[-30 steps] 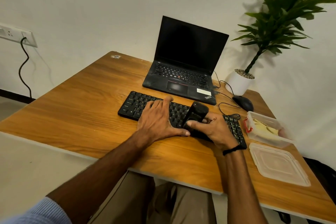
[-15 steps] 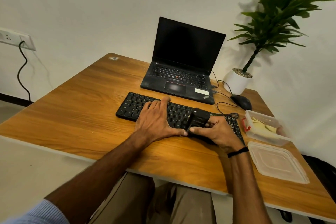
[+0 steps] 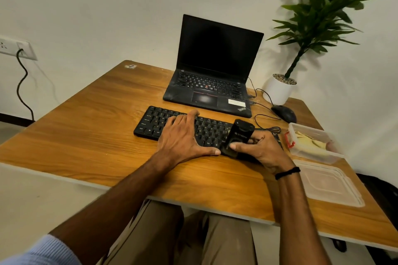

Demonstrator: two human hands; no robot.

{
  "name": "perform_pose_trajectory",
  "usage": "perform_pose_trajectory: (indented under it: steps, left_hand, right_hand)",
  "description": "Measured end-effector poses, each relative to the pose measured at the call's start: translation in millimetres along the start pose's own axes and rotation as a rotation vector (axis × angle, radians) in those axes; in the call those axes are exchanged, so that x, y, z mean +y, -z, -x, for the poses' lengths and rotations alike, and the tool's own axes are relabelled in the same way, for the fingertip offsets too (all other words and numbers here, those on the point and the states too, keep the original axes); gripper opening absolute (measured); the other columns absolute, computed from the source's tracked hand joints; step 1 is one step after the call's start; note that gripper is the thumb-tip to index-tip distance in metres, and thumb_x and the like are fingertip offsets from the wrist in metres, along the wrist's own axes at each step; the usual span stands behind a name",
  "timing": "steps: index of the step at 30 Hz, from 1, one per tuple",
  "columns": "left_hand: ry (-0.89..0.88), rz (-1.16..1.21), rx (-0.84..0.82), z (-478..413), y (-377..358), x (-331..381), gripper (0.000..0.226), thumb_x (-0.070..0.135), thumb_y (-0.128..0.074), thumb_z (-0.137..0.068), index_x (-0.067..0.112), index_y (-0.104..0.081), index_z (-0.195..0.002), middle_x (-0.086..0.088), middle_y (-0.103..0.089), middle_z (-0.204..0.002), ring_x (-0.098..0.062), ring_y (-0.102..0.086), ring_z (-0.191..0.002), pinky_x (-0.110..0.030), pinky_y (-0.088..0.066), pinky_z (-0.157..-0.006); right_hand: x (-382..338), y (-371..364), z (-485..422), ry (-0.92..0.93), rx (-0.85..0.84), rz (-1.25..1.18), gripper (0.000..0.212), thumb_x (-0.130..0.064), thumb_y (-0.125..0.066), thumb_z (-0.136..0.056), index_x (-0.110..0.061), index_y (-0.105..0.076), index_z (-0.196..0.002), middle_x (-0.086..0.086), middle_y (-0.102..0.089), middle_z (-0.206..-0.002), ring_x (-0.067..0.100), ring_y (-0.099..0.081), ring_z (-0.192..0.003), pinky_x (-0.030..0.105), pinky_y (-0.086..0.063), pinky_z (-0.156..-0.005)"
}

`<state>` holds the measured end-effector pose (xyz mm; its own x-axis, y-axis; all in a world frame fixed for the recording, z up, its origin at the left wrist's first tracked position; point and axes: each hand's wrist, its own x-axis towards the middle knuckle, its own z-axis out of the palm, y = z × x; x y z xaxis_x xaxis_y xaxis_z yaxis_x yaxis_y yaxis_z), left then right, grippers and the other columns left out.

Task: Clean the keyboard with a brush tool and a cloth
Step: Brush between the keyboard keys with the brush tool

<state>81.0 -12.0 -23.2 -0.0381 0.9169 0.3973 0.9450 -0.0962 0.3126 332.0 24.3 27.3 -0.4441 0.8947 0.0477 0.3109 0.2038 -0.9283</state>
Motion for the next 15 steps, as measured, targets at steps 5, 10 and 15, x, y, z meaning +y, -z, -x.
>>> perform_pose_trajectory:
  steps: [5,10,15]
  left_hand:
    - [0.001,-0.001,0.0,0.1,-1.2,1.3,0.124,0.11,-0.045,-0.05,0.027,-0.029,-0.142,0.0,-0.059,-0.129,-0.019,-0.055,-0.12,-0.043,-0.033,-0.117]
    - [0.002,-0.002,-0.009,0.6,-0.1,2.1,0.125,0.11,-0.044,-0.05,0.026,-0.03,-0.142,-0.001,-0.059,-0.131,-0.019,-0.055,-0.122,-0.043,-0.033,-0.117]
    - [0.007,-0.008,-0.019,2.8,1.1,2.4,0.127,0.11,-0.044,-0.051,0.025,-0.03,-0.144,-0.001,-0.059,-0.131,-0.019,-0.055,-0.122,-0.042,-0.032,-0.118]
  right_hand:
    - [3.6,-0.4,-1.1,0.026,0.07,0.009,0.032,-0.013,-0.082,-0.076,-0.013,-0.073,-0.106,-0.003,-0.076,-0.101,0.009,-0.071,-0.094,0.022,-0.057,-0.075]
    - [5.9,-1.9,-2.4,0.042,0.223,-0.038,0.028,-0.016,-0.081,-0.077,-0.016,-0.073,-0.104,-0.003,-0.076,-0.098,0.006,-0.072,-0.091,0.021,-0.057,-0.072]
    - [6.5,-4.4,-6.4,0.03,0.175,-0.064,0.029,-0.013,-0.082,-0.076,-0.016,-0.073,-0.104,-0.002,-0.077,-0.099,0.013,-0.072,-0.096,0.028,-0.059,-0.079]
